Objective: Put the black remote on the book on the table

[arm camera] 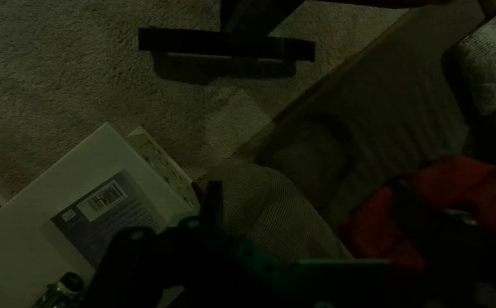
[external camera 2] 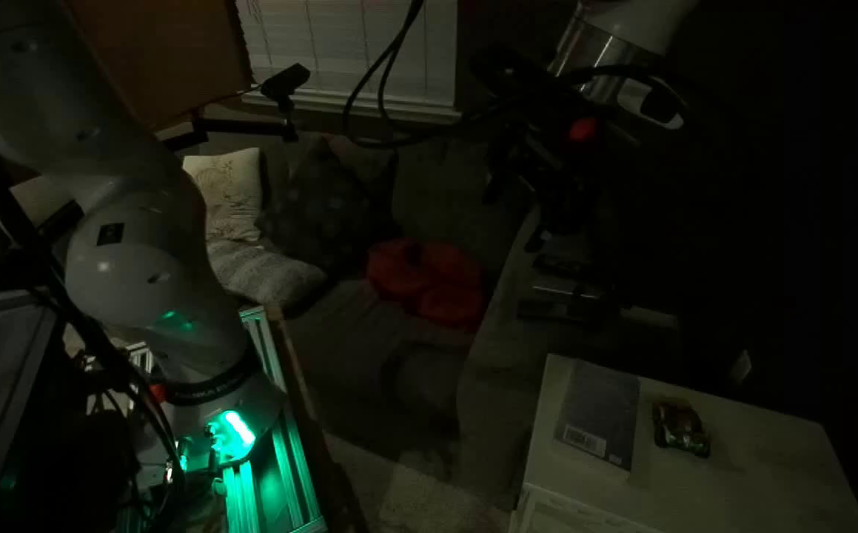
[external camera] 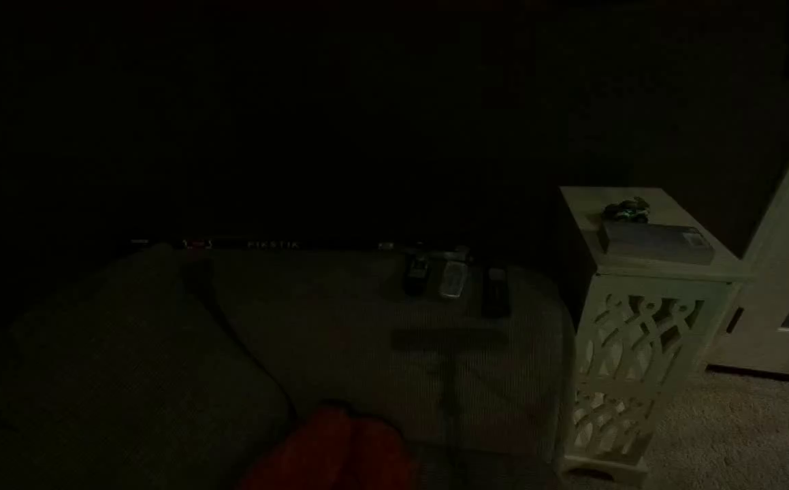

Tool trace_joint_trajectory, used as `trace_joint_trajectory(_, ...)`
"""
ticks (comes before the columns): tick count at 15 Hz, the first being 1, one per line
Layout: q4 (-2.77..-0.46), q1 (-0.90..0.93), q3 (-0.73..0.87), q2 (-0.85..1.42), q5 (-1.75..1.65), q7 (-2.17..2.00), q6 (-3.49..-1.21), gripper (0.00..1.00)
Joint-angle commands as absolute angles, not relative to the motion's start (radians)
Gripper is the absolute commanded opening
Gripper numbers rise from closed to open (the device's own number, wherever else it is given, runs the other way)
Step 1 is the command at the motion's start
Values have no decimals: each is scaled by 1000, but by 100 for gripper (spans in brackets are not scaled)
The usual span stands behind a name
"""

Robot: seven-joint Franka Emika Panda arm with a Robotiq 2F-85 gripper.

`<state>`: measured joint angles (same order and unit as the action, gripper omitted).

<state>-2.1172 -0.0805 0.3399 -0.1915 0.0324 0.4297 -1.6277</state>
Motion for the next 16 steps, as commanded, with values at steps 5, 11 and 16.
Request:
trace_joint_trajectory(5, -2116, -116, 307, -188, 38, 435, -1626, 100)
trace_joint_trajectory(11, -2161, -115, 144, -172, 184, 37, -1686, 100)
trace_joint_trajectory(16, -2207, -27, -26, -120, 362, -363, -1903, 100)
